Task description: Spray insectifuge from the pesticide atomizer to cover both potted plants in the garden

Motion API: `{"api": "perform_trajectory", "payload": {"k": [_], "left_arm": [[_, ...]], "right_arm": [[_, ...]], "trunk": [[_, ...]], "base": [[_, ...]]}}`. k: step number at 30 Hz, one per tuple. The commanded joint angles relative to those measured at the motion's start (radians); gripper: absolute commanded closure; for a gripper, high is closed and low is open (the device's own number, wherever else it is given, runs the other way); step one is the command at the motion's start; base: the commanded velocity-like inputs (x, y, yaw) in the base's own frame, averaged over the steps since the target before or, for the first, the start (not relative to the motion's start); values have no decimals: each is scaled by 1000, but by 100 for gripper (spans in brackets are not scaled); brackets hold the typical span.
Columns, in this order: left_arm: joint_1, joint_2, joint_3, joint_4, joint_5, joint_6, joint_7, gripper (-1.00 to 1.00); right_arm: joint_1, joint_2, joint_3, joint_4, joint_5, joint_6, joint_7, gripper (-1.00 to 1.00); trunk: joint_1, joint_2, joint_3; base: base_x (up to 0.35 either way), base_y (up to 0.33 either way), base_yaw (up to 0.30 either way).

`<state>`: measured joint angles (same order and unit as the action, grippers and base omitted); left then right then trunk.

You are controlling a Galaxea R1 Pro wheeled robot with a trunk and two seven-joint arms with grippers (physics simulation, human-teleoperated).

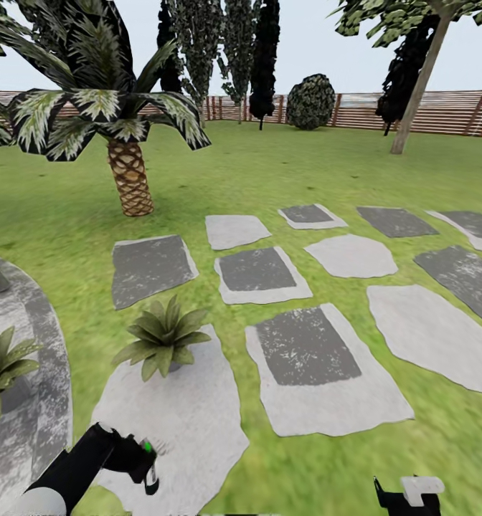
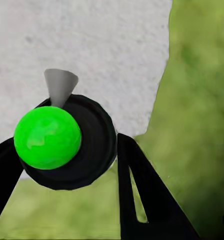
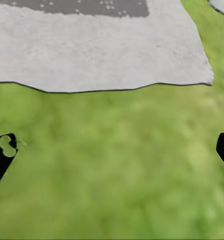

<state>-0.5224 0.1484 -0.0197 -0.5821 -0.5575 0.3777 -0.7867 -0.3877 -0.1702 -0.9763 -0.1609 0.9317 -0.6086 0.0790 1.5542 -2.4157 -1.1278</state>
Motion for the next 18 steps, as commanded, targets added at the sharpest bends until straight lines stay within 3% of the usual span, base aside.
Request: {"api": "perform_trajectory", "payload": {"k": [1, 5, 9, 11, 12, 16, 18], "left_arm": [[-2, 8, 0, -2, -1, 44, -17, 100], [-13, 20, -3, -18, -5, 115, -27, 100], [-116, 49, -10, -25, -9, 242, -50, 100], [-144, 57, -15, -33, -47, 255, -75, 100], [-166, 61, -17, -43, -106, 261, -118, 100], [-245, 73, -15, -55, -241, 262, -306, 100], [-277, 84, -14, -59, -260, 264, -331, 100]], "right_arm": [[0, 0, -8, 0, 1, -3, 7, -100], [0, 6, -8, 0, 1, -3, 4, -100], [0, 8, -9, 0, 1, -3, 4, -100], [0, 8, -9, -1, 1, -3, 4, -100], [0, 8, -9, -1, 1, -3, 4, -100], [0, 7, -9, -2, 1, -3, 4, -100], [0, 6, -9, -3, 2, -3, 6, -100]], "trunk": [[0, 0, -1], [0, 0, -4], [0, 0, -6], [0, 0, -8], [0, 0, -8], [0, 0, -11], [0, 0, -11]], "base": [[0, 0, 259], [0, 0, 259], [0, 0, 259], [0, 0, 252], [0, 0, 238], [0, 0, 222], [0, 0, 97]]}}
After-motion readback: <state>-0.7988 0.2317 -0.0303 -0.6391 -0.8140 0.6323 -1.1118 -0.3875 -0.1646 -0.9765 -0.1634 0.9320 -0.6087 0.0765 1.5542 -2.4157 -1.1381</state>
